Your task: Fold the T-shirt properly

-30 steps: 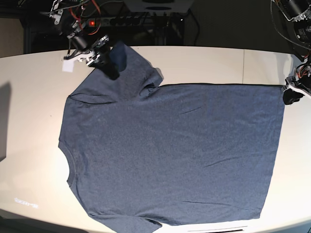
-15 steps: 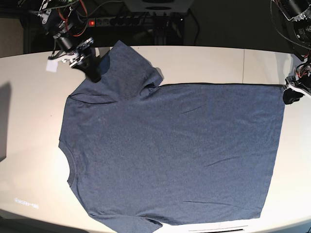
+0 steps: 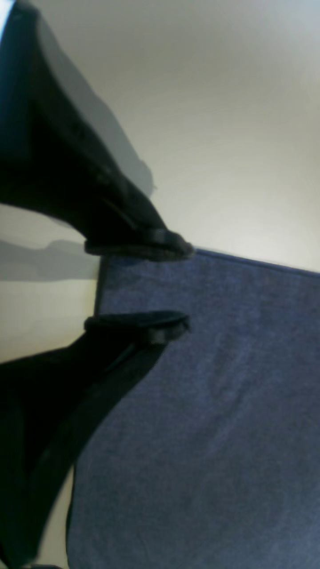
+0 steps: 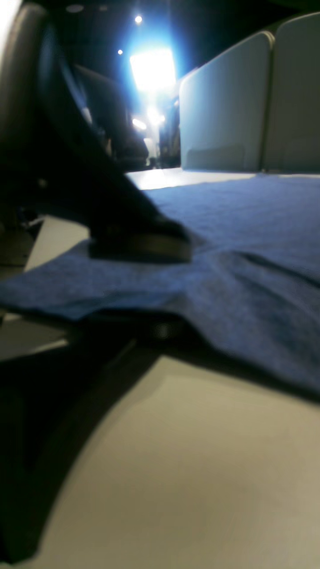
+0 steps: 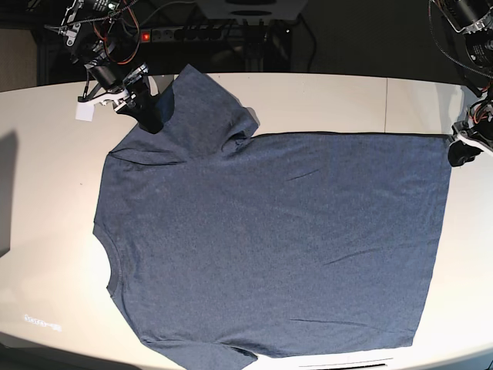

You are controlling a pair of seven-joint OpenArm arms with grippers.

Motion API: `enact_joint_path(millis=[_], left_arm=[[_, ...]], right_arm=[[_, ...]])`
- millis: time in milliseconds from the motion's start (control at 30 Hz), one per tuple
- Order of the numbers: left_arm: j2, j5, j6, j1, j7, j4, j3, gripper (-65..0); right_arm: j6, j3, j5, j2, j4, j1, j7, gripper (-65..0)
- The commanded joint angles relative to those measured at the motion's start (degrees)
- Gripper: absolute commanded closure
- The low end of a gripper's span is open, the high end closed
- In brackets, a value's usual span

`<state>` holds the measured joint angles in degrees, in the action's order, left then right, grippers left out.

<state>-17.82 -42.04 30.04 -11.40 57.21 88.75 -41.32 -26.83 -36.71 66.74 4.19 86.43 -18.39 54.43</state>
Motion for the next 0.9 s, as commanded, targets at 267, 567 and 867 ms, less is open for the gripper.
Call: enact_joint_path(millis=[267, 567, 867], left_arm=[[-1.1, -0.1, -0.5, 0.4, -0.7, 0.9, -0.3, -22.4], [-1.1, 12.3, -8.4, 0.4, 3.1, 0.9, -0.3, -22.4], [-1.2, 7.1, -12.7, 0.5, 3.5, 0.9, -0.4, -22.4]], right_arm=[[-3.9, 0.1, 0.1, -0.6, 0.9, 1.9, -3.2, 0.0], [-4.1, 0.1, 0.1, -0.7, 0.9, 1.9, -3.2, 0.0], [-4.5, 0.1, 0.1, -0.9, 0.9, 1.8, -2.9, 0.0]])
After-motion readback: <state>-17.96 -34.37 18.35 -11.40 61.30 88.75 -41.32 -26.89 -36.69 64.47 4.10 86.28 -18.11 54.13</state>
